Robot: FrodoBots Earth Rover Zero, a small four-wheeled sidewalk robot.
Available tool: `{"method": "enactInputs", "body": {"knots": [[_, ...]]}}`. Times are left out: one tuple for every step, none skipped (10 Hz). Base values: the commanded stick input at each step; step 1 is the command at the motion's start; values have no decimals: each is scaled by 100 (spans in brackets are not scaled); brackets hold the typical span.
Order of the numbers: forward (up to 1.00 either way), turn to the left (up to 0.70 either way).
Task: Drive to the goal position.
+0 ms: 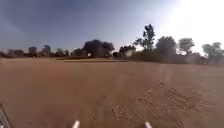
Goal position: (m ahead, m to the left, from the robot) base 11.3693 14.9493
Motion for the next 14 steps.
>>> {"method": "enactInputs", "body": {"knots": [[100, -30], [100, -39], [100, -39], [100, -32], [100, -8], [100, -2], [100, 0], [100, 0], [100, 0], [100, 0], [100, 0], [100, 0], [100, 0], [100, 0]]}}
